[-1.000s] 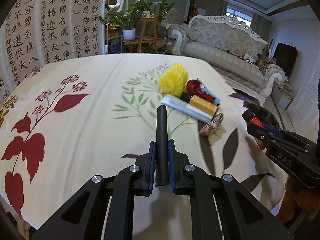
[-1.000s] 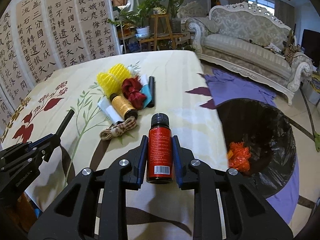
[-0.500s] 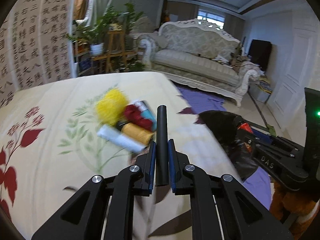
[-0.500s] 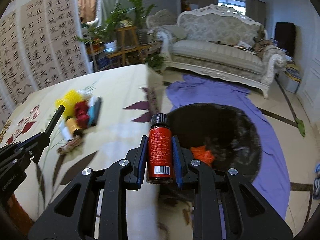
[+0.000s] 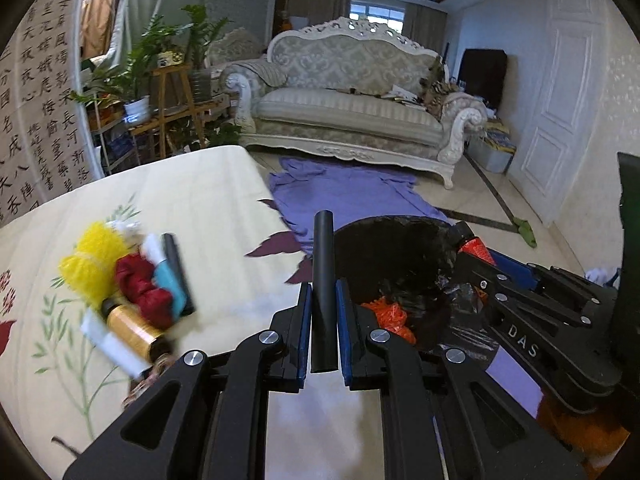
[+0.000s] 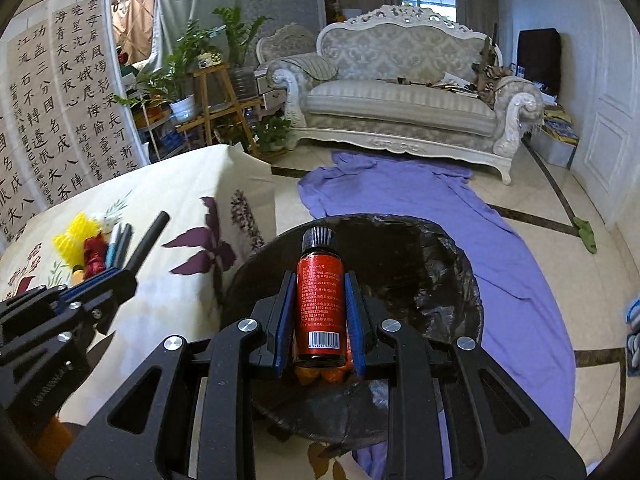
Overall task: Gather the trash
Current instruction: 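Carry the black rod and red bottle in both grippers over the bin, then open both grippers to drop the red bottle and black rod into the bin, then move both open grippers back over the remaining items on the bed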
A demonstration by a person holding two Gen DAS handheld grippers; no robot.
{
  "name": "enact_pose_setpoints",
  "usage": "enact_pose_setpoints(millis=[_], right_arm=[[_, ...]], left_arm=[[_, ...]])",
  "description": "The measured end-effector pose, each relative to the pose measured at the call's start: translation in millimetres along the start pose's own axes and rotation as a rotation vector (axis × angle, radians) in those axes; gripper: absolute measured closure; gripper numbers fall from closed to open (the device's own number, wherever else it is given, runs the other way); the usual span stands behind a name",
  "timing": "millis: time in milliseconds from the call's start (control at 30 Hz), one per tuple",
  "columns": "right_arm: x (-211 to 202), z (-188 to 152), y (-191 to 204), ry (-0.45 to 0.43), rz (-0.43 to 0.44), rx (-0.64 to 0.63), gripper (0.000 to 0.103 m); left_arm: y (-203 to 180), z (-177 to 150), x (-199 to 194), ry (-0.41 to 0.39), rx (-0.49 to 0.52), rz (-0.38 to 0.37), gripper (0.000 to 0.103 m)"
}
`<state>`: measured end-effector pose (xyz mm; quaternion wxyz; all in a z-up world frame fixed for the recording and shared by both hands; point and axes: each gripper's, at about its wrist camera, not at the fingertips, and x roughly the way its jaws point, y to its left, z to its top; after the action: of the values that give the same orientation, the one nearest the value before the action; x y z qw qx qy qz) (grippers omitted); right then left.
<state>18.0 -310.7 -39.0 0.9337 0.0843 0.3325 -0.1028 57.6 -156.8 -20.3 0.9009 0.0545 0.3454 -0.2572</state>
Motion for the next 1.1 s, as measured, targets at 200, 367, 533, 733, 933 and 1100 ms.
enact_pose_setpoints(millis=[200, 367, 533, 733, 933, 1100], right_arm=[[18, 0, -13, 0.013, -0.004, 0.024, 0.08], [32, 1, -24, 0.028, 0.006, 0.059, 0.076], [33, 1, -30, 0.026, -0.007, 0.085, 0.062], [23, -2, -29, 0.024, -0.004, 0.093, 0.061], [13, -7, -16, 0.029, 0.023, 0.092, 0.058], [7, -12, 10, 0.043, 0.068, 0.054, 0.058]], left_arm=[[-14, 9, 26, 0.013, 0.029, 0.004, 0.09], [-14, 10, 38, 0.039, 0.038, -0.006, 0.088], [-10, 11, 35, 0.027, 0.014, 0.0, 0.064], [0, 9, 22, 0.022, -0.026, 0.009, 0.054], [17, 1, -1, 0.01, -0.065, 0.047, 0.049], [37, -14, -22, 0.018, -0.102, 0.096, 0.048]])
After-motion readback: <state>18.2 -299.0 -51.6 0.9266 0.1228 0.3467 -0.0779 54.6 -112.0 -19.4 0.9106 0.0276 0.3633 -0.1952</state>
